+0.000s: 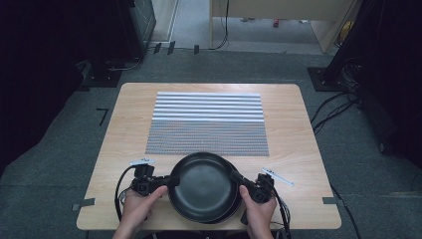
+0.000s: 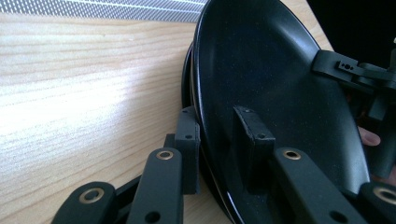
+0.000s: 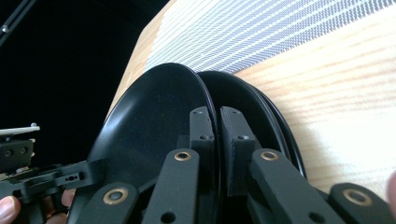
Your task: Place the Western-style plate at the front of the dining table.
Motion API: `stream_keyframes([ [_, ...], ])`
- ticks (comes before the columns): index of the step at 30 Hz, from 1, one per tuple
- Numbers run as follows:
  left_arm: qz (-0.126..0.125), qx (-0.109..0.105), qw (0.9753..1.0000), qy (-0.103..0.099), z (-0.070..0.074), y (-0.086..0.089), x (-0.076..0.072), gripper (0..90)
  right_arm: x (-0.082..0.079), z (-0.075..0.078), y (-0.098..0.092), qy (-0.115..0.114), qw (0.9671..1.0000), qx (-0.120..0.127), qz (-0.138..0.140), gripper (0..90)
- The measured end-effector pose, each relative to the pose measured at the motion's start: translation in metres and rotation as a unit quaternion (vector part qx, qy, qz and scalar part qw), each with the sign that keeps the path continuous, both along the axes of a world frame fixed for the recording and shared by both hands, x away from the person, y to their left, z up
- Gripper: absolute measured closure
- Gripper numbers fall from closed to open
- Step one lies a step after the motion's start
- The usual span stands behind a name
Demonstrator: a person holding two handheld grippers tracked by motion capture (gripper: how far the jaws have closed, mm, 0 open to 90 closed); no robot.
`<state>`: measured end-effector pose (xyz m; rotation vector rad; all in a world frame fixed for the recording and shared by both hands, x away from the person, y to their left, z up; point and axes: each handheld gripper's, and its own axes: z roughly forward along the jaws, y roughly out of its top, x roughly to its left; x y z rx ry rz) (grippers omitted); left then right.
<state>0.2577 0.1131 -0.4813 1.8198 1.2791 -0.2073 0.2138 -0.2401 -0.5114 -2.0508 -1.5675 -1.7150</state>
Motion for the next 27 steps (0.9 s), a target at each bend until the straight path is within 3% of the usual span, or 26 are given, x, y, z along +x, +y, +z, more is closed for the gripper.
stream_keyframes([
  [10, 0.002, -0.011, 0.9999, -0.004, 0.01, -0.005, 0.01, 73.7, 0.011, 0.011, -0.005, 0.0, 1.0, -0.004, -0.002, 84.5],
  [16, 0.01, -0.022, 0.9997, -0.011, 0.019, -0.009, 0.025, 74.6, 0.029, 0.023, -0.01, 0.0, 1.0, -0.001, -0.006, 84.3],
  [27, 0.021, -0.033, 0.9992, -0.005, 0.031, -0.01, 0.059, 75.2, 0.058, 0.042, -0.012, -0.009, 0.9999, -0.008, 0.0, 84.1],
])
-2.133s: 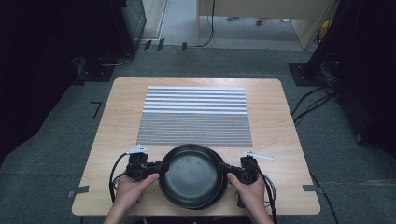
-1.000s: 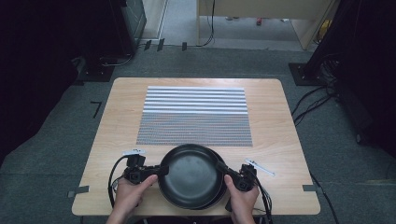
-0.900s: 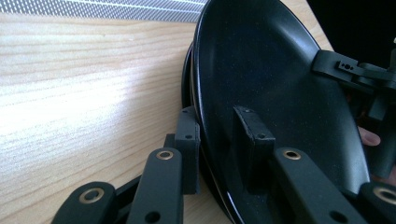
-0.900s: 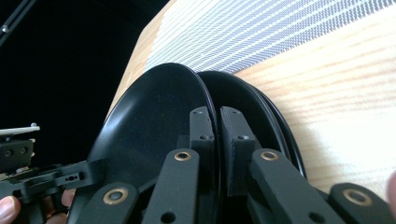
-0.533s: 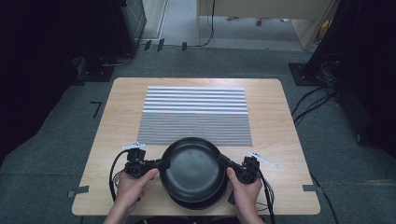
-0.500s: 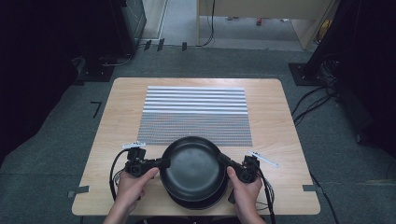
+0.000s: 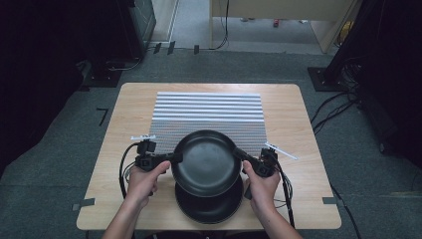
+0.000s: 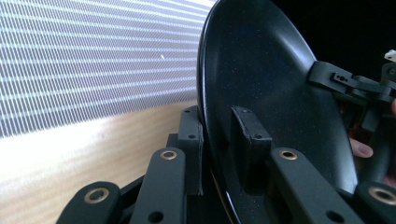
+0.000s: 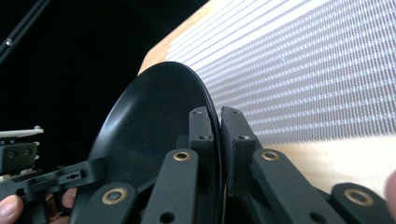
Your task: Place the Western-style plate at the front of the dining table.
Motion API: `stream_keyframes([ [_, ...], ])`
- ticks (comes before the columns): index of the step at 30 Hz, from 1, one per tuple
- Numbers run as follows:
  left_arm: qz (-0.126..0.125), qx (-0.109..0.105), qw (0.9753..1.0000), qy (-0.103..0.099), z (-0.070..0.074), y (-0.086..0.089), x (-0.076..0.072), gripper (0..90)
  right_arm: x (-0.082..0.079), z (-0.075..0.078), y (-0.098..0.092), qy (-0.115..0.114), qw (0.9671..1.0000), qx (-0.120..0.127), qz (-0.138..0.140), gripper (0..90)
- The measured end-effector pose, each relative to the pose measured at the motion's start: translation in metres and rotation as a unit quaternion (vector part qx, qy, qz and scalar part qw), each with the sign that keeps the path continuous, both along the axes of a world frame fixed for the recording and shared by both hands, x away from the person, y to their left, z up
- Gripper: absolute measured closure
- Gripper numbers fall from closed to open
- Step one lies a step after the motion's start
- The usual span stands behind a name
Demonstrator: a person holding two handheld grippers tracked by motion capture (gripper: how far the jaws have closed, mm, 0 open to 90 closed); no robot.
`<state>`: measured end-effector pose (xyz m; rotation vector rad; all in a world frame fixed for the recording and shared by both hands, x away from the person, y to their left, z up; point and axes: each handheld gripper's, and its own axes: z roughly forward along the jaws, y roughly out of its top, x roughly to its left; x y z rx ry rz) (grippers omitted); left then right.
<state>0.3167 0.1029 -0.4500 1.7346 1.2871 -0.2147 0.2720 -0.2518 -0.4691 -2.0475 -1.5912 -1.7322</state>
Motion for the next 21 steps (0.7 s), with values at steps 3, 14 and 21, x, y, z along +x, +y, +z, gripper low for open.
stream_keyframes([
  [3, 0.005, -0.006, 1.0, 0.0, 0.002, 0.0, 0.009, 75.7, 0.009, 0.005, 0.0, -0.002, 1.0, -0.002, 0.003, 84.1],
  [14, 0.035, -0.019, 0.9991, 0.011, -0.002, -0.006, 0.049, 76.7, 0.049, 0.006, -0.005, 0.011, 0.9999, 0.004, 0.0, 83.8],
  [21, 0.04, -0.014, 0.999, 0.015, -0.007, -0.01, 0.07, 76.3, 0.074, 0.0, -0.007, 0.021, 0.9998, 0.007, 0.001, 83.6],
])
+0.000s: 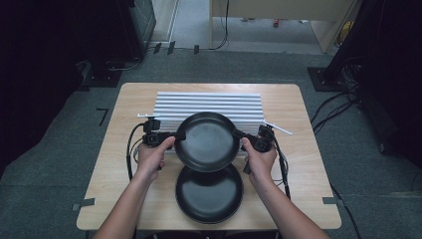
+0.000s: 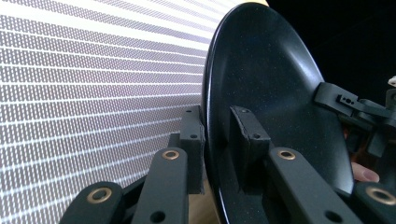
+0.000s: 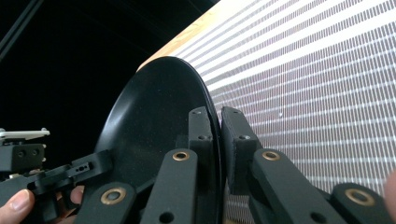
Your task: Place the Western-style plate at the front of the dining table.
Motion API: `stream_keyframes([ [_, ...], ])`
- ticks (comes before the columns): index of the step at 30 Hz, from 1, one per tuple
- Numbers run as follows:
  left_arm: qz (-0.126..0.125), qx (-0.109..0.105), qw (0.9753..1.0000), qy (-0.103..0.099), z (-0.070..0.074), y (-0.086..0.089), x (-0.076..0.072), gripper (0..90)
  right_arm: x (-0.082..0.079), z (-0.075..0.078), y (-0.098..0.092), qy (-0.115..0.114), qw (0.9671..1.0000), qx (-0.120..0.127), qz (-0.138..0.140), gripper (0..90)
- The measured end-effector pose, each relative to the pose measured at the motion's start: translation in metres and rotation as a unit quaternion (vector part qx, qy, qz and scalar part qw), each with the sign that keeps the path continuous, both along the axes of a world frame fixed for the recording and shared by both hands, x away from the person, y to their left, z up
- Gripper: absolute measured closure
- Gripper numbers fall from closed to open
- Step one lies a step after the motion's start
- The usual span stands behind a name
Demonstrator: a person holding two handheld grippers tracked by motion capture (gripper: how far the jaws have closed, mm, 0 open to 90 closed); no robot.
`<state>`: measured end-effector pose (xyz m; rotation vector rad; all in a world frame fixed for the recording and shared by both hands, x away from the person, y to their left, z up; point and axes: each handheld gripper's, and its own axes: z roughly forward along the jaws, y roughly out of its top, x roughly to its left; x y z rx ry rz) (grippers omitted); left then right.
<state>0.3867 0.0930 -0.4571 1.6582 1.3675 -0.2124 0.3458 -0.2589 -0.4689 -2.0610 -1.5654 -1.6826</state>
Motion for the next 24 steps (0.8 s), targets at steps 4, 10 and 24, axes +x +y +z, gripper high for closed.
stream_keyframes([
  [4, 0.004, -0.003, 0.9999, 0.011, -0.007, -0.001, 0.011, 75.6, 0.01, -0.001, -0.001, 0.001, 1.0, -0.003, 0.003, 83.4],
  [10, 0.011, -0.001, 0.9997, 0.021, -0.016, -0.004, 0.027, 74.7, 0.035, -0.002, -0.003, 0.003, 0.9999, -0.011, 0.012, 82.7],
  [24, 0.036, -0.016, 0.998, 0.05, -0.03, -0.007, 0.065, 75.5, 0.079, -0.016, -0.002, -0.002, 0.9999, -0.014, -0.002, 82.8],
])
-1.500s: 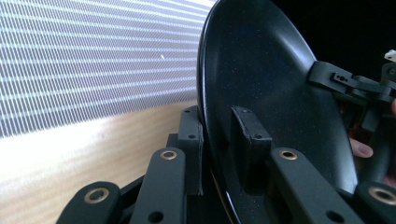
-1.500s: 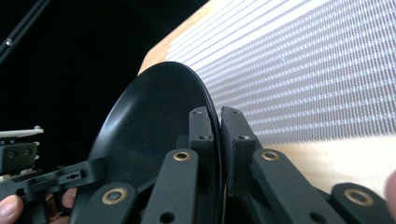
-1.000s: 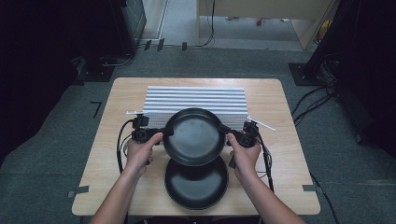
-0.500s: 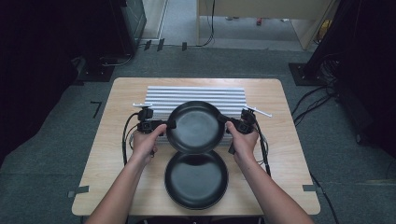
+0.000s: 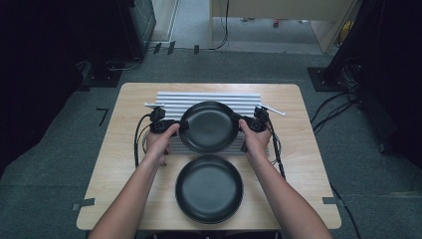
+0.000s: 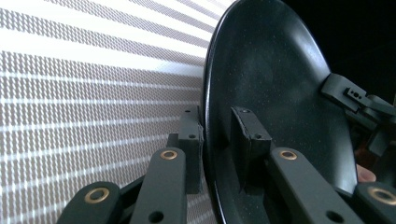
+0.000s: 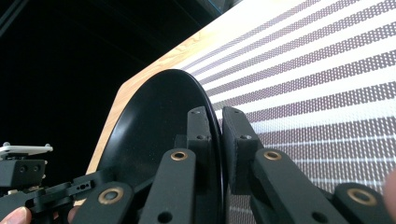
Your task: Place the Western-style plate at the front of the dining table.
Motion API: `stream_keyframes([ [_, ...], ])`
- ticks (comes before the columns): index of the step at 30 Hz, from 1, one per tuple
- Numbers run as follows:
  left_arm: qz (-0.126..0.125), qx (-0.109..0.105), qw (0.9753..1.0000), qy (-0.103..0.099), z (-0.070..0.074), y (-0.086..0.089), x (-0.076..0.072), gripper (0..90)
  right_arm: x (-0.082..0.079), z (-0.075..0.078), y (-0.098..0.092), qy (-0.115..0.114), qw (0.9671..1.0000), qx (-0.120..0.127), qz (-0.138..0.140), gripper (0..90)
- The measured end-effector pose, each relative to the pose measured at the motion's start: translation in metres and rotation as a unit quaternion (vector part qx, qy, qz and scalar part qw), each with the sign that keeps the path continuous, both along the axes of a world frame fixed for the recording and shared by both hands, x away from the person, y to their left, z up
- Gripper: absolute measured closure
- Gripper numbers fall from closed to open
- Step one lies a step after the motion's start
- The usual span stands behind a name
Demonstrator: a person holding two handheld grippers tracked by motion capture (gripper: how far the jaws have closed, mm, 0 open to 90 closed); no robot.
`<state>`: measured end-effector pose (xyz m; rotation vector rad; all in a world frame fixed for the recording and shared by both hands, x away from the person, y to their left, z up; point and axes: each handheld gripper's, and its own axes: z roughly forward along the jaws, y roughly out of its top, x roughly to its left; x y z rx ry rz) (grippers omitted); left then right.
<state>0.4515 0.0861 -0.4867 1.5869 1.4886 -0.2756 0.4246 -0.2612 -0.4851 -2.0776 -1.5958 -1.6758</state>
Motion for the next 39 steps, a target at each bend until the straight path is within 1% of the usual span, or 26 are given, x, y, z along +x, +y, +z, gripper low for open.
stream_keyframes([
  [3, 0.007, 0.003, 0.9999, 0.007, -0.005, 0.0, 0.009, 75.6, 0.01, -0.005, 0.001, 0.007, 1.0, -0.001, 0.0, 82.8],
  [5, 0.008, 0.01, 0.9999, 0.007, -0.007, 0.001, 0.014, 75.2, 0.016, -0.009, 0.003, 0.01, 0.9999, -0.002, -0.001, 82.8],
  [6, 0.01, 0.012, 0.9998, 0.011, -0.009, 0.002, 0.019, 75.4, 0.021, -0.013, 0.005, 0.012, 0.9999, -0.008, -0.005, 82.8],
  [8, 0.009, 0.016, 0.9998, 0.013, -0.01, 0.002, 0.022, 75.4, 0.025, -0.018, 0.007, 0.022, 0.9997, -0.009, -0.005, 82.9],
  [9, 0.012, 0.018, 0.9997, 0.015, -0.011, 0.002, 0.024, 75.4, 0.025, -0.018, 0.007, 0.022, 0.9997, -0.009, -0.005, 82.9],
  [10, 0.018, 0.023, 0.9995, 0.014, -0.012, 0.002, 0.028, 75.5, 0.029, -0.023, 0.009, 0.024, 0.9996, -0.01, -0.008, 82.6],
  [11, 0.018, 0.023, 0.9995, 0.014, -0.012, 0.002, 0.028, 75.7, 0.029, -0.023, 0.009, 0.024, 0.9996, -0.01, -0.008, 82.6],
  [14, 0.033, 0.014, 0.9992, 0.018, -0.015, 0.004, 0.033, 76.4, 0.034, -0.026, 0.012, 0.026, 0.9996, -0.008, -0.011, 82.6],
  [15, 0.033, 0.015, 0.9992, 0.02, -0.018, 0.005, 0.035, 76.4, 0.038, -0.028, 0.013, 0.025, 0.9996, -0.012, -0.009, 82.6],
  [20, 0.033, 0.012, 0.9991, 0.023, -0.022, 0.004, 0.038, 77.0, 0.043, -0.033, 0.012, 0.032, 0.9994, -0.013, -0.007, 82.2],
  [23, 0.032, 0.014, 0.999, 0.026, -0.023, 0.001, 0.04, 77.4, 0.046, -0.037, 0.01, 0.038, 0.9992, -0.006, -0.012, 81.3],
  [24, 0.031, 0.015, 0.9991, 0.026, -0.023, 0.0, 0.04, 77.4, 0.046, -0.037, 0.009, 0.037, 0.9992, -0.008, -0.012, 81.3],
  [25, 0.028, 0.018, 0.9991, 0.027, -0.023, -0.002, 0.041, 77.3, 0.047, -0.038, 0.008, 0.034, 0.9993, -0.013, -0.012, 81.3],
  [27, 0.024, 0.019, 0.9991, 0.03, -0.025, -0.003, 0.042, 77.1, 0.048, -0.038, 0.007, 0.034, 0.9992, -0.018, -0.014, 80.8],
  [31, 0.023, 0.025, 0.9988, 0.035, -0.028, -0.004, 0.042, 76.6, 0.048, -0.039, 0.009, 0.035, 0.9987, -0.033, -0.015, 80.3],
  [34, 0.028, 0.023, 0.9988, 0.032, -0.029, -0.004, 0.041, 76.7, 0.048, -0.041, 0.009, 0.036, 0.9986, -0.037, -0.015, 80.4],
  [36, 0.037, 0.023, 0.9986, 0.029, -0.03, -0.005, 0.04, 76.8, 0.048, -0.042, 0.009, 0.033, 0.9986, -0.038, -0.016, 80.3],
  [38, 0.039, 0.019, 0.9986, 0.031, -0.03, -0.004, 0.04, 77.1, 0.048, -0.043, 0.01, 0.035, 0.9984, -0.04, -0.018, 80.5],
  [39, 0.041, 0.014, 0.9986, 0.032, -0.031, -0.004, 0.04, 76.2, 0.047, -0.043, 0.011, 0.029, 0.998, -0.055, -0.017, 80.4],
])
